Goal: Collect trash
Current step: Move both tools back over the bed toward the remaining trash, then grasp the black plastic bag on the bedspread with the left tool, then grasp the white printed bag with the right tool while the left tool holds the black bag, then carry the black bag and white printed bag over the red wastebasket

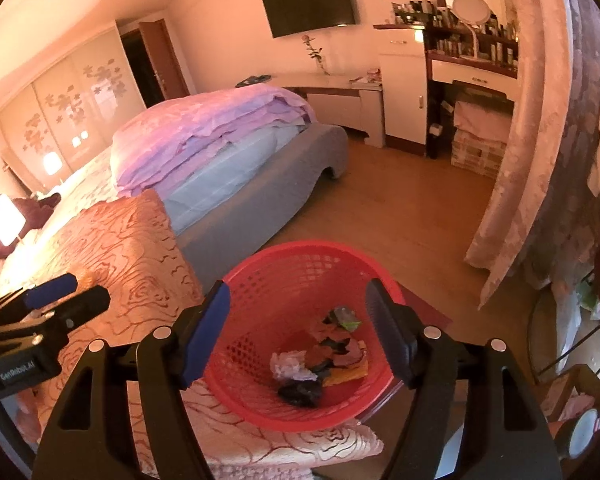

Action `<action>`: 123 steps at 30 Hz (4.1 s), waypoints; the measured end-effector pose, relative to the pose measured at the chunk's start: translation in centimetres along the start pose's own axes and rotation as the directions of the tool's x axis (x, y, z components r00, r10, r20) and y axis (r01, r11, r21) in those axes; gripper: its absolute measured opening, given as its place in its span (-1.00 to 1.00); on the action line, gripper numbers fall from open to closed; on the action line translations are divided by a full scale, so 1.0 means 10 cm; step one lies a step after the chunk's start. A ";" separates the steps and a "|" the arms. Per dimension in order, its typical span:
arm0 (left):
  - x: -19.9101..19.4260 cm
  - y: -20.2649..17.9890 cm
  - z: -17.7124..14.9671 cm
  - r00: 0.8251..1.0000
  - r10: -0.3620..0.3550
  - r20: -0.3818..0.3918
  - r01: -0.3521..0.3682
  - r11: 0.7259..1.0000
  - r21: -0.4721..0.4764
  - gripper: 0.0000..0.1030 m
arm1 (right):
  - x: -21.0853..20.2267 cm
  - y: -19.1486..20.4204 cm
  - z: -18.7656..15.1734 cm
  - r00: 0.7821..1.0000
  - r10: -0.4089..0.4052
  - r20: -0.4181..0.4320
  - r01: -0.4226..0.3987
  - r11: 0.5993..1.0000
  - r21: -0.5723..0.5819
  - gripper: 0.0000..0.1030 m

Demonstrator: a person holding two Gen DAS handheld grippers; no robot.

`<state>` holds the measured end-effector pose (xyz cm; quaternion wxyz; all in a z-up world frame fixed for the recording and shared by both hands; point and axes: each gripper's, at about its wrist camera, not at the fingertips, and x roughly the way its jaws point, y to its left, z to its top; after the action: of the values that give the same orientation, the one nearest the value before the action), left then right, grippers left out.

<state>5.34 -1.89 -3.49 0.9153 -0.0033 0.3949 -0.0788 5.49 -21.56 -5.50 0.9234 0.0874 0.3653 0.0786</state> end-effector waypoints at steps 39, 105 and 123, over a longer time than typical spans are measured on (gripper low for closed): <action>-0.99 1.70 -0.89 0.961 0.256 -0.107 -0.275 0.930 -0.245 0.56 | -0.17 0.83 -0.30 0.987 0.156 -0.049 -0.161 0.977 -0.142 0.47; -1.40 2.28 -1.35 0.962 0.274 0.013 -0.249 0.893 -0.375 -0.16 | 0.59 3.03 -0.67 0.878 0.336 -0.339 -0.463 0.775 -0.431 -0.06; -1.33 2.20 -1.33 0.960 0.279 0.000 -0.260 0.894 -0.366 -0.17 | 0.28 2.52 -0.56 0.926 0.309 -0.215 -0.373 0.832 -0.411 -0.17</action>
<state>-10.15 22.54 -4.57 0.9109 -0.1193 0.3752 0.1232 1.54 4.11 -5.86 0.8618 -0.0676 0.3799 0.3293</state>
